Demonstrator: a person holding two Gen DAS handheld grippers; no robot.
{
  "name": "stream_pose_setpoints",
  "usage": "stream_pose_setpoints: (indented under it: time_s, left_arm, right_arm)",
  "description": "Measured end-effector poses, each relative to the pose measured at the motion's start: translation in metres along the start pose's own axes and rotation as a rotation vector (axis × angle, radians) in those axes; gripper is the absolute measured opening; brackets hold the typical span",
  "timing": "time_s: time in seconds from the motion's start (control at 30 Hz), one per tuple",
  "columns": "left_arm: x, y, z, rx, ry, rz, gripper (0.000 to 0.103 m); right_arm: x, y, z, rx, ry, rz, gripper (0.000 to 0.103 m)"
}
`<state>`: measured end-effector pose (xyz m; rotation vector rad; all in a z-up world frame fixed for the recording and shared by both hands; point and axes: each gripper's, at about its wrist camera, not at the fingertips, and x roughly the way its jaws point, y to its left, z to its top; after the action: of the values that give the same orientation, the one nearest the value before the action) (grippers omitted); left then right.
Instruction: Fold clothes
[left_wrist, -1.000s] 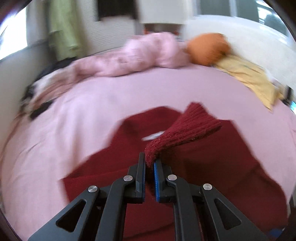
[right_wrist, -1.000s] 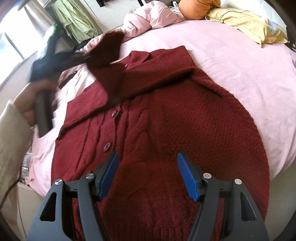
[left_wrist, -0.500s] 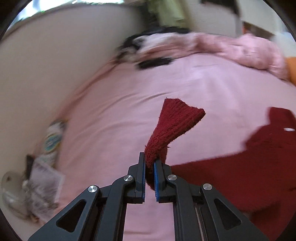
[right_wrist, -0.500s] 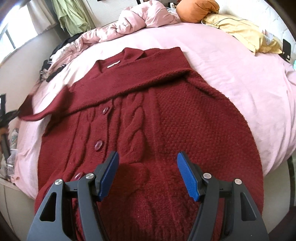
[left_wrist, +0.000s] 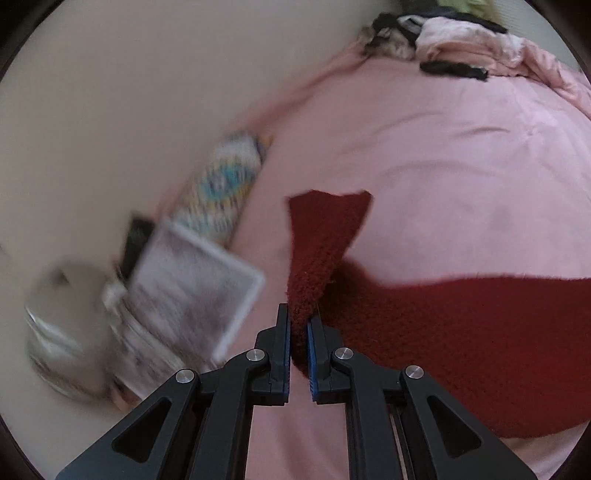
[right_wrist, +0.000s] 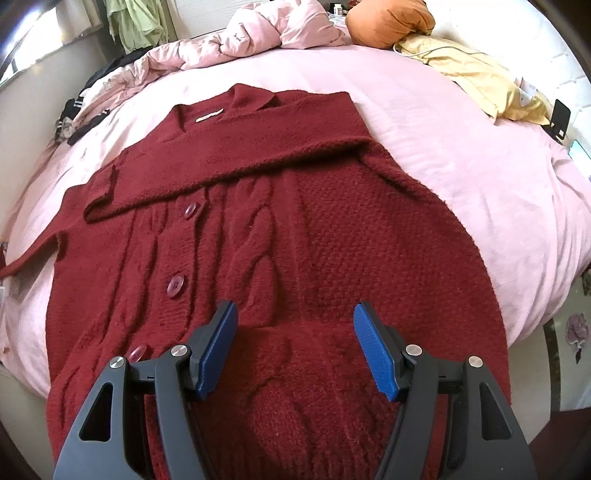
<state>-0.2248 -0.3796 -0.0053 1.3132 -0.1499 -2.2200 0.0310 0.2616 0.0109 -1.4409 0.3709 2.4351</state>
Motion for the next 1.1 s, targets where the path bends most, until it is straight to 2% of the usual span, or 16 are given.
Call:
stream_pose_setpoints:
  time_s: [0.07, 0.13, 0.17, 0.2, 0.33, 0.4, 0.47, 0.5, 0.57, 0.63, 0.73, 0.83, 0.93, 1.0, 1.07, 1.1]
  left_arm:
    - [0.008, 0.003, -0.011, -0.028, 0.033, -0.008, 0.016]
    - [0.019, 0.005, -0.022, -0.035, 0.07, 0.019, 0.038]
    - [0.024, 0.007, -0.027, -0.047, 0.09, 0.062, 0.059]
    - [0.026, 0.01, -0.031, -0.061, 0.094, 0.104, 0.064]
    - [0.021, 0.023, -0.035, -0.114, 0.064, 0.342, 0.064]
    - [-0.003, 0.02, -0.03, -0.154, -0.044, 0.459, 0.064]
    - [-0.021, 0.011, -0.028, -0.175, -0.132, 0.384, 0.076]
    - [-0.026, -0.001, -0.025, -0.153, -0.153, 0.244, 0.084]
    - [-0.023, -0.03, -0.023, -0.063, -0.102, -0.022, 0.084]
    - [-0.014, -0.052, -0.025, 0.0, -0.045, -0.16, 0.084]
    - [0.012, -0.054, -0.028, -0.062, 0.021, -0.186, 0.084]
    - [0.034, -0.032, -0.035, -0.237, 0.094, -0.316, 0.088]
    - [0.014, -0.03, -0.029, -0.203, 0.031, -0.24, 0.088]
    - [0.002, -0.025, -0.027, -0.177, -0.071, -0.308, 0.088]
    - [0.011, -0.033, -0.029, -0.132, -0.015, -0.389, 0.09]
    - [0.023, -0.039, -0.032, -0.107, 0.054, -0.375, 0.092]
  right_arm:
    - [0.0, 0.001, 0.0, -0.003, 0.001, -0.007, 0.066]
    - [0.001, 0.003, 0.001, -0.008, 0.003, -0.014, 0.066]
    - [0.001, 0.003, 0.001, -0.01, 0.004, -0.016, 0.066]
    - [0.001, 0.003, 0.001, -0.012, 0.003, -0.018, 0.066]
    - [0.0, 0.003, 0.0, -0.015, 0.004, -0.021, 0.066]
    - [0.0, 0.003, 0.0, -0.018, 0.003, -0.025, 0.066]
    - [0.0, 0.004, 0.0, -0.02, 0.003, -0.028, 0.066]
    - [0.0, 0.004, 0.0, -0.021, 0.003, -0.03, 0.066]
    - [0.0, 0.004, 0.0, -0.023, 0.002, -0.032, 0.066]
    - [0.0, 0.005, 0.0, -0.023, 0.004, -0.032, 0.066]
    - [0.0, 0.005, -0.001, -0.02, 0.005, -0.031, 0.066]
    - [0.0, 0.005, -0.001, -0.021, 0.004, -0.031, 0.066]
    - [0.001, 0.005, -0.001, -0.019, 0.007, -0.03, 0.066]
    - [0.001, 0.007, -0.001, -0.024, 0.005, -0.038, 0.066]
    - [0.001, 0.008, -0.001, -0.027, 0.004, -0.046, 0.066]
    - [0.0, 0.009, -0.001, -0.028, 0.003, -0.048, 0.066]
